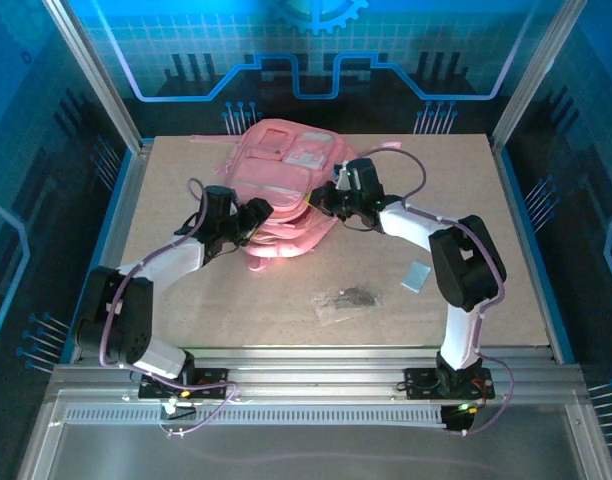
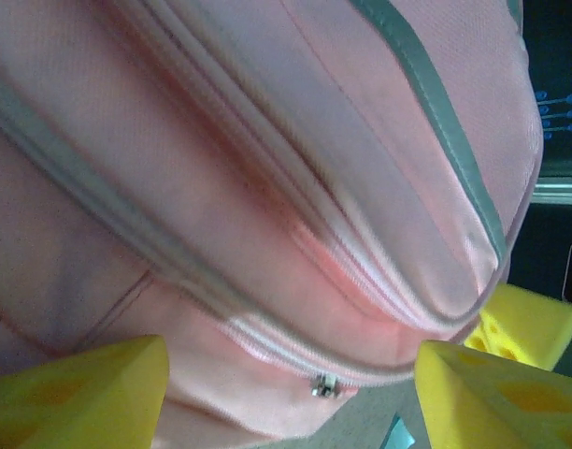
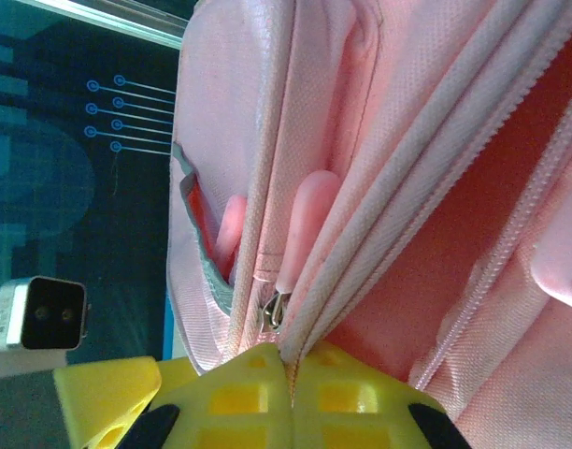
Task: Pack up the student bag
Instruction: Zip the student bag at the top-center of the table.
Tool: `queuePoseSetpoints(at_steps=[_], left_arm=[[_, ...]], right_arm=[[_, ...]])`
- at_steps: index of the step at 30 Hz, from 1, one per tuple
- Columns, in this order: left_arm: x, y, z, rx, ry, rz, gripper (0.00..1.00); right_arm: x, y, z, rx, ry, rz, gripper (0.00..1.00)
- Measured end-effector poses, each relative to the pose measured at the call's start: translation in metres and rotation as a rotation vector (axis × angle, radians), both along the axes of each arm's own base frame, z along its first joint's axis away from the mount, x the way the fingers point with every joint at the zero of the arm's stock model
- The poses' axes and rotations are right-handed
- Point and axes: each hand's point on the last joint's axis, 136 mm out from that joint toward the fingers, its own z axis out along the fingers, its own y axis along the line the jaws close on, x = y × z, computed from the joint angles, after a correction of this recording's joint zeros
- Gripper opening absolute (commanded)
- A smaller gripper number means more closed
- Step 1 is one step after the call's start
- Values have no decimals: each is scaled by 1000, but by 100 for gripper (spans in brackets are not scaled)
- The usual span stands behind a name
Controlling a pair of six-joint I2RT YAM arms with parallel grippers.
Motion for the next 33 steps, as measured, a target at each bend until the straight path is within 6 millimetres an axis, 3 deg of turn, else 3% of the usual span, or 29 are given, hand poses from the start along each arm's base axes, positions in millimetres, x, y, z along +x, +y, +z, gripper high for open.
queuePoseSetpoints(at_steps=[3, 6, 10, 14, 19, 20, 22, 24, 26, 30, 33], left_arm=[[9, 0, -7, -6, 13, 21, 68], [17, -1, -14, -6, 24, 28, 59], [26, -4, -24, -1, 46, 29, 22], [32, -2, -33, -19, 62, 59, 0], [36, 0, -30, -35, 55, 81, 0], [36, 0, -30, -41, 58, 86, 0], [36, 0, -30, -53, 65, 96, 0], [36, -1, -27, -69, 68, 108, 0], [36, -1, -21, -89, 66, 121, 0], [36, -2, -4, -138, 48, 146, 0], [37, -4, 6, -167, 38, 157, 0]], right_arm=[[0, 1, 1, 17, 2, -2, 0], [-1, 0, -2, 31, 5, -7, 0], [0, -4, -5, 50, 8, -20, 0], [-2, -4, -6, 55, 13, -16, 0], [-5, -4, -8, 39, 1, 5, 3], [-6, -4, -9, 31, -7, 11, 14], [-9, -6, -9, 4, -24, 36, 45], [-17, -6, -7, -23, -45, 74, 59], [-23, -6, 3, -40, -89, 114, 64], [-37, 1, 25, -65, -190, 190, 64], [-50, 12, 26, -89, -225, 253, 63]])
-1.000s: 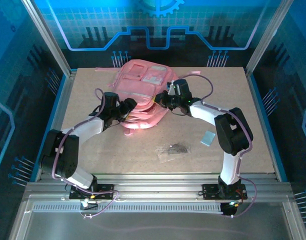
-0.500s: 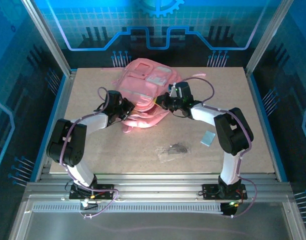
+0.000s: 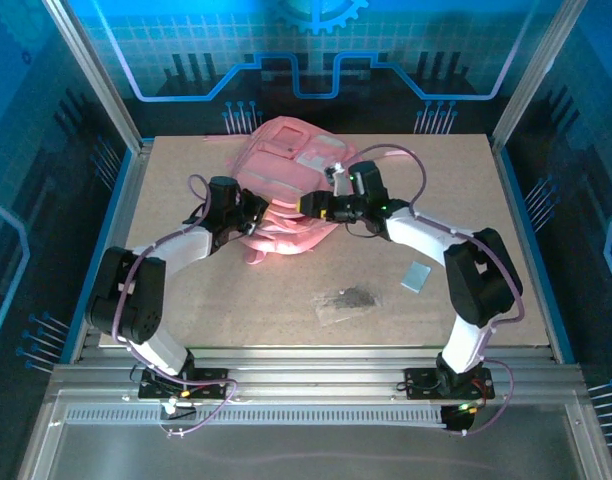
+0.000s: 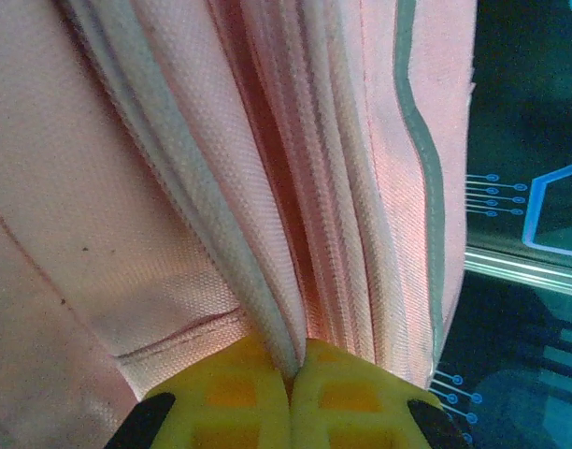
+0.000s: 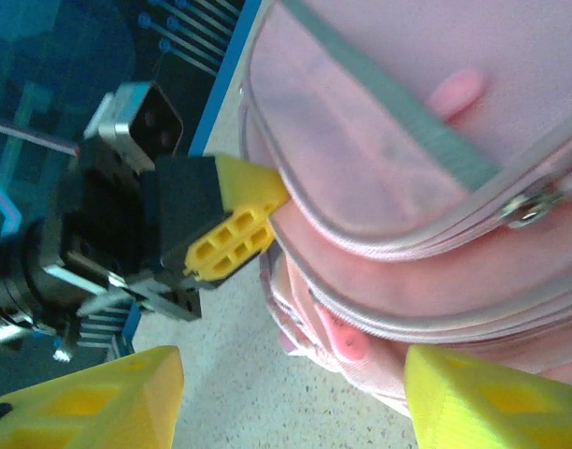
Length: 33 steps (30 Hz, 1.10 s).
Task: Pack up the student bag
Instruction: Zip the student bag at the top-center of the table.
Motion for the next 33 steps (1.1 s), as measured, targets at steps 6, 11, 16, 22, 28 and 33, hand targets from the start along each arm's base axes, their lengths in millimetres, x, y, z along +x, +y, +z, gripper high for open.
queuePoseSetpoints(at_steps=[6, 11, 16, 22, 28, 33], left_arm=[[0, -3, 7, -25, -6, 10, 0], [0, -4, 13, -43, -17, 16, 0], [1, -4, 15, -58, -17, 28, 0], [2, -5, 18, -66, -25, 30, 0], [3, -6, 19, -79, -25, 36, 0], [4, -7, 24, -89, -42, 37, 0]], right_arm=[[-21, 21, -12, -72, -20, 90, 60], [-15, 31, -24, -136, -56, 102, 61], [-7, 38, -38, -250, -93, 96, 59], [-4, 43, -49, -435, -173, 100, 53], [-1, 40, -52, -564, -260, 96, 54], [7, 41, -47, -593, -290, 91, 57]])
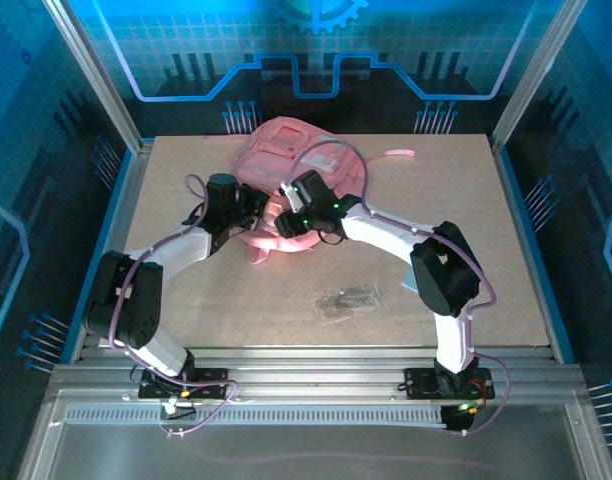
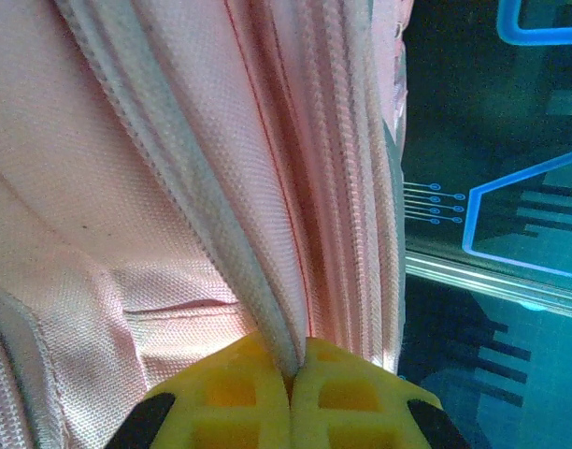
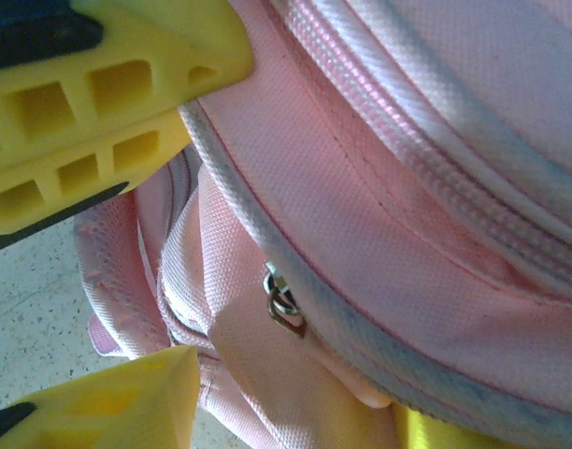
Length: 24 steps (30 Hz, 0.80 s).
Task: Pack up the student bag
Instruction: Zip the student bag at the top-center of the table.
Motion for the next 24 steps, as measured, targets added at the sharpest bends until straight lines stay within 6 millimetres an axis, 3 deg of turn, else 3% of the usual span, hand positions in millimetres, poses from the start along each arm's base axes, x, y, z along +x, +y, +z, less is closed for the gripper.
queuePoseSetpoints(at_steps=[1, 4, 6, 10, 16, 21, 24], left_arm=[[0, 0, 1, -1, -4, 0, 0], [-1, 1, 4, 1, -12, 4, 0], [-2, 2, 5, 5, -16, 6, 0], [-2, 2, 9, 10, -29, 3, 0], [-4, 2, 5, 27, -28, -10, 0], [-4, 3, 4, 42, -28, -17, 0], [-4, 3, 4, 41, -29, -18, 0]], right_arm=[[1, 1, 1, 1, 0, 0, 55], [3, 0, 3, 22, 16, -2, 23], [6, -4, 2, 56, 47, -10, 11], [6, -2, 2, 167, 114, 22, 2], [2, -3, -1, 301, 193, 67, 18], [-2, -3, 6, 386, 257, 94, 48], [-5, 0, 12, 429, 285, 115, 50]])
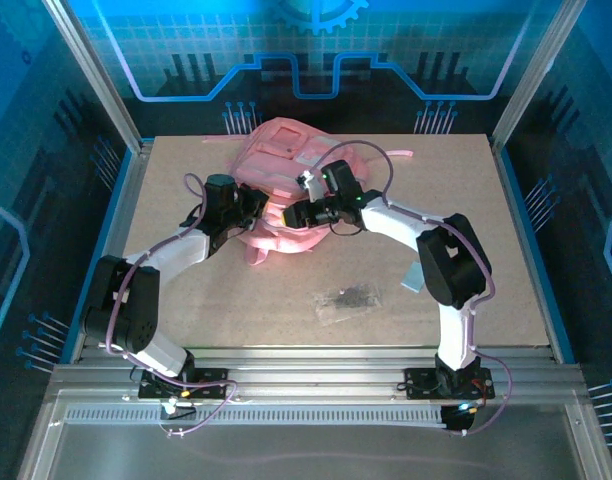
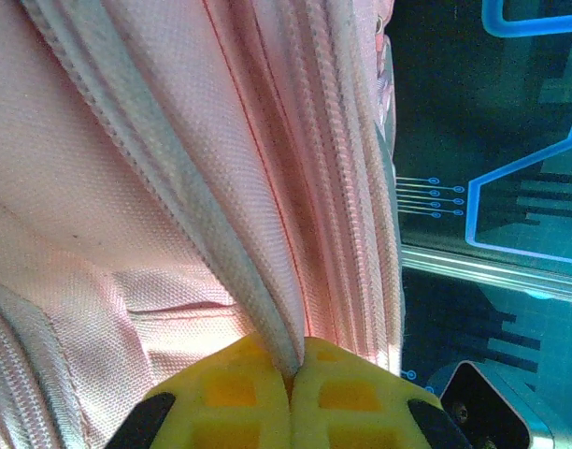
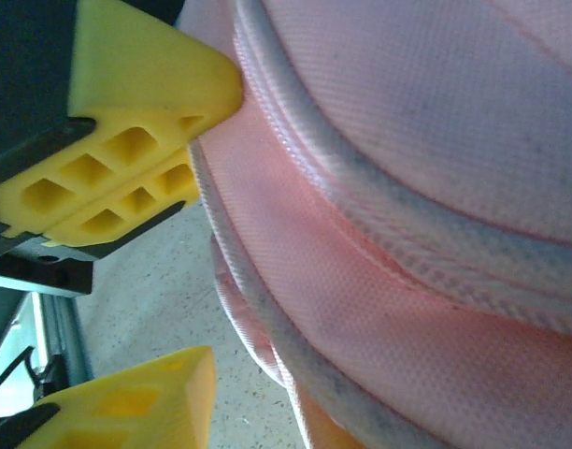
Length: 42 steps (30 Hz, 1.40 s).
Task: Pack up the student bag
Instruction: Zip the student bag at the top-center of the table.
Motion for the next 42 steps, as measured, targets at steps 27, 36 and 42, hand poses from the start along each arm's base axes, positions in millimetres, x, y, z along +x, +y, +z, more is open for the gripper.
queuePoseSetpoints(at_steps=[27, 36, 42], left_arm=[[-1, 15, 0, 37, 10, -70, 0], [-3, 21, -2, 66, 24, -94, 0], [-5, 39, -9, 71, 55, -87, 0]], right_arm=[[5, -14, 13, -94, -111, 26, 0], [-1, -24, 8, -190, -208, 93, 0], [7, -74, -10, -275, -178, 23, 0]])
